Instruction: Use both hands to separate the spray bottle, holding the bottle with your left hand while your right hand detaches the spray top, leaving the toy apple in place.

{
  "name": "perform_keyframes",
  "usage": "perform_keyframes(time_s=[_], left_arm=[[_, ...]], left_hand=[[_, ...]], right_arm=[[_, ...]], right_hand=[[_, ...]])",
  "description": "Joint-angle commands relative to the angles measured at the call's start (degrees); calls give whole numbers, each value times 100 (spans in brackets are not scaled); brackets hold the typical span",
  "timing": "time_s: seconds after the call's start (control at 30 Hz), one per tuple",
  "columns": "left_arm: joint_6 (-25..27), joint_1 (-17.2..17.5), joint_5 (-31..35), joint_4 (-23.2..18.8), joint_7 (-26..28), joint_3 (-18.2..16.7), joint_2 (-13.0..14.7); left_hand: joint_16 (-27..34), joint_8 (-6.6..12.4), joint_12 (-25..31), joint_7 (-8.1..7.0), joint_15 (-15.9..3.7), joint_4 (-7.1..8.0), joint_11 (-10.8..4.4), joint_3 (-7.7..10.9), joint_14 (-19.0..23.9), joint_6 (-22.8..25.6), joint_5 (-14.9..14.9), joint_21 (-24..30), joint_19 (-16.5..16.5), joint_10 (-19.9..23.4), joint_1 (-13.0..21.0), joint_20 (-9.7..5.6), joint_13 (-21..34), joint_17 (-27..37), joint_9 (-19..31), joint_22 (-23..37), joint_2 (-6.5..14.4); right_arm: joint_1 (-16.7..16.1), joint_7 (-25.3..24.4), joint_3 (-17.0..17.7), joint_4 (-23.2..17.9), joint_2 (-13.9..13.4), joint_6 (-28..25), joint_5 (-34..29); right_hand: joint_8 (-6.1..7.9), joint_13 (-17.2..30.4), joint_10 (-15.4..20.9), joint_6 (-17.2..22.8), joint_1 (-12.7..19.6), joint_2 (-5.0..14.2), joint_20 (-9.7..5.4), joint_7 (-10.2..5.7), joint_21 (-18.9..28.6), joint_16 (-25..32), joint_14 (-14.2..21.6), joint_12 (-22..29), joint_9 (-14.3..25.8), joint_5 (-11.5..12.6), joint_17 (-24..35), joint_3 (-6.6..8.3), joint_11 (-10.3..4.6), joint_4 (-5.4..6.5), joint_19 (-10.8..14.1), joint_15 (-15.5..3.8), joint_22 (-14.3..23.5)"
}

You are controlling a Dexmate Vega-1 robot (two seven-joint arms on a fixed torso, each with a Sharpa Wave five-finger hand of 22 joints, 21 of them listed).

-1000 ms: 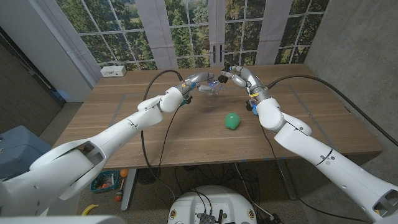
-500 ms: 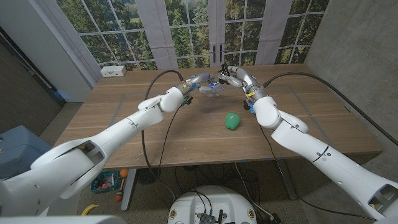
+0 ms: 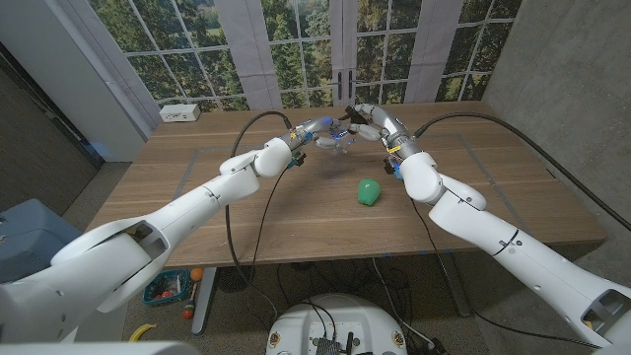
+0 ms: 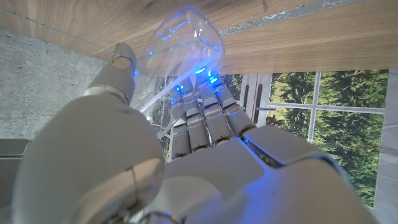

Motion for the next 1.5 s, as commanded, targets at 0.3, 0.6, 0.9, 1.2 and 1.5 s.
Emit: perform_keyframes(time_s=[0.3,0.6,0.9,1.2,1.5], left_arm=[[24,-60,-125,105,-72,14,-27],[91,-20,-113,-10,-82,15,-2],[114,77,-188,-173,-83,-47,40],[166,129,-202,-256,-95,-69,63],[81,118,-205,-261,-93,-86,80]], left_hand=[[21,359,1216,-603,-1529,1273,-1337,1311,659,703,29,44,-26,1538,42,-13,1172,22,34,6,830],[16,359,1226,-600,-1528,1270,-1338,1316,661,712,30,60,-29,1532,46,-17,1209,28,36,5,829],[13,355,1235,-595,-1530,1262,-1338,1317,663,713,30,74,-31,1529,51,-20,1242,34,36,4,825],[10,354,1244,-597,-1528,1263,-1341,1318,672,716,30,88,-34,1531,52,-20,1270,37,42,4,830],[8,354,1246,-599,-1531,1256,-1340,1315,678,709,28,102,-38,1525,56,-18,1293,41,53,3,825]], right_arm=[[-484,342,638,174,-142,1453,1282],[-787,124,858,164,-115,1812,1464],[-1062,-620,876,-45,53,1574,865],[-1221,-1134,875,-133,304,1283,507],[-1132,-875,858,-429,301,412,597]], right_hand=[[362,51,-44,1141,-768,-173,170,164,-89,72,-24,26,91,-279,111,-540,80,287,-55,165,42],[876,41,52,2359,-808,-13,150,166,-126,115,-27,42,217,-260,175,-610,-1,189,-63,95,48],[999,-25,300,2860,-599,169,63,259,-140,178,34,85,148,-188,218,-557,-113,16,-39,-20,50],[-278,-36,-177,-13,-54,101,33,-52,-150,221,-9,-65,74,-152,285,-594,-107,-18,8,-32,57],[-230,-14,-574,-715,-141,-25,122,292,-195,113,-316,-131,47,-214,319,-761,67,58,-87,183,58]])
